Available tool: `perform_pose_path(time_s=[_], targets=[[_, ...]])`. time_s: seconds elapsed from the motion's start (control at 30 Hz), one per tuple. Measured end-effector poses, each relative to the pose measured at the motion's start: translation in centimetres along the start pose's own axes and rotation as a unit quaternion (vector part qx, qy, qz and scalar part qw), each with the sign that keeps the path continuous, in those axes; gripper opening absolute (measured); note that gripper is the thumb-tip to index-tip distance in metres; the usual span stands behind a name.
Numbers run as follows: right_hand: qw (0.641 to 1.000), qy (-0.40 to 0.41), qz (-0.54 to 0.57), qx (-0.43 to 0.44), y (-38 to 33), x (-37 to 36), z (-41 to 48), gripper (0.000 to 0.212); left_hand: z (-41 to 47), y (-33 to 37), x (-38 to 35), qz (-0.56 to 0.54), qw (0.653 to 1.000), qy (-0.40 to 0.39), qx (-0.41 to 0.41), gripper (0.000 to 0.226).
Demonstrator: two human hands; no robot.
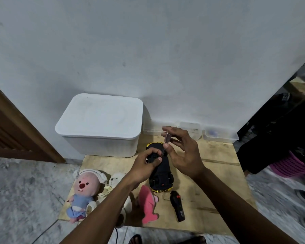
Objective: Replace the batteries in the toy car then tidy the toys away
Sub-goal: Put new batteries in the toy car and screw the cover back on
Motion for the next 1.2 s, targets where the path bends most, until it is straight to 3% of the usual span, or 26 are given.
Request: perform_pose_path(time_s=[0.2,0.37,0.53,0.7,0.87,1.03,1.2], targets=[[0.999,0.047,-0.011,0.016,-0.1,0.1,0.3,0.047,0.2,-0.3,0.1,-0.008,1.000,0.010,0.009,0.014],[1.000,-0.008,0.014,-0.014,0.5,-0.3,0.7,0.049,0.1,-0.4,0.1,-0.014,1.000,0.007,0.007,0.009],[0.998,0.047,-0.015,0.025,0.3,0.2,0.9,0.042,0.4,-0.8,0.8,-0.026,0.999,0.028,0.022,0.015],[0.999,-0.025,0.011,-0.019,0.9,-0.9,1.0,0.053,0.3,-0.9,0.7,-0.021,1.000,0.010,0.017,0.013],[0.999,0.038,-0.026,0.013,0.8,-0.6,1.1,0.049,0.4,-0.9,0.7,-0.020,0.999,0.018,0.019,0.012],[0.999,-0.018,0.011,-0.027,1.0,-1.1,1.0,0.055,0.3,-0.8,0.6,-0.026,0.999,0.008,0.018,0.010],[0.998,0.049,-0.023,0.021,0.6,-0.6,1.0,0.051,0.6,-0.8,0.8,-0.032,0.999,0.021,0.023,0.013]])
Point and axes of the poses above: each hand's wrist, its own z-axis towards the middle knuckle, its own x-axis out of the back of the hand, y = z × x, the point moved 7 cm from there along z, towards the middle knuckle, and after that the axes turned 9 degrees about -x, right-handed, at the moved point
